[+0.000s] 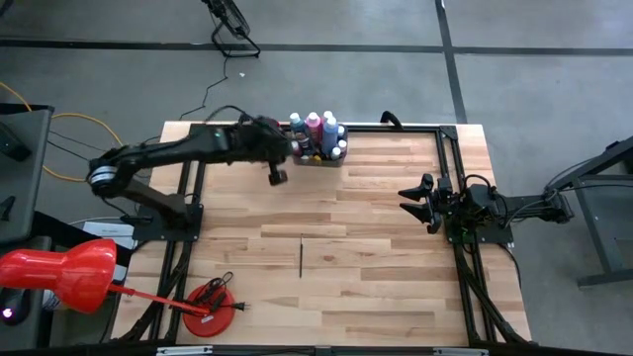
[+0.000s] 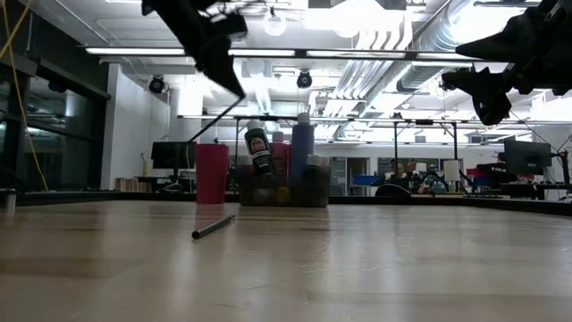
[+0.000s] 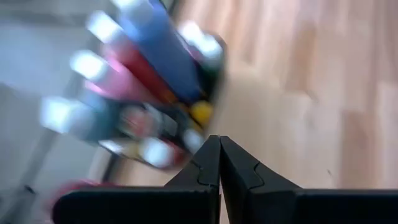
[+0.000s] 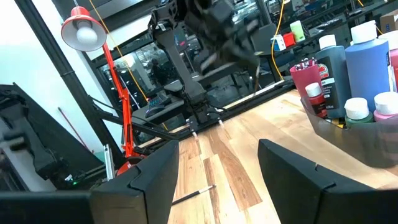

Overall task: Pick & Place Paint Supplies
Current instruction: Put the black paint brush into the pink cup

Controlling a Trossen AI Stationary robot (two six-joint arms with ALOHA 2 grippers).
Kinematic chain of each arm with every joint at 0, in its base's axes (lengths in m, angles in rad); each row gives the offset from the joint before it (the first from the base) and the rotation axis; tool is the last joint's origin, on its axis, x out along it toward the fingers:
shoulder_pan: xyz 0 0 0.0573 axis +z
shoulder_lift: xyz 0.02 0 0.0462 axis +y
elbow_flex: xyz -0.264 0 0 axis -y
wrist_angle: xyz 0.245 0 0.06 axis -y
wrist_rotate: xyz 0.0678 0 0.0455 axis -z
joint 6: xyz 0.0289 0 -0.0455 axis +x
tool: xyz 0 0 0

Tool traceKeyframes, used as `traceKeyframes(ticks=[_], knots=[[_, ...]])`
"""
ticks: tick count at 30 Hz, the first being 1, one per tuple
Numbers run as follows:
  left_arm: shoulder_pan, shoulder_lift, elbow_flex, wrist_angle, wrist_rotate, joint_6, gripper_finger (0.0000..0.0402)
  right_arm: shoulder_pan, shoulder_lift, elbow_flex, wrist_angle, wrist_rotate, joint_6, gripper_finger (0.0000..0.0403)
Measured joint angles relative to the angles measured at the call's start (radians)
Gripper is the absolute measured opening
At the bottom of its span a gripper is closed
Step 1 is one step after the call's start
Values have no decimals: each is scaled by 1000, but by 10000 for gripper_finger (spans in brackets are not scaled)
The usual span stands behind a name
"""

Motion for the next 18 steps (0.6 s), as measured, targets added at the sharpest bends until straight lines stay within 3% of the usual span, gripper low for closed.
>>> traceKeyframes(ticks=[8, 18], knots=[[147, -118, -109, 351, 31, 129, 0, 0, 0, 0, 0, 0, 0, 213], [376, -119, -257, 653, 214, 33, 0, 0, 0, 0, 0, 0, 0, 213]])
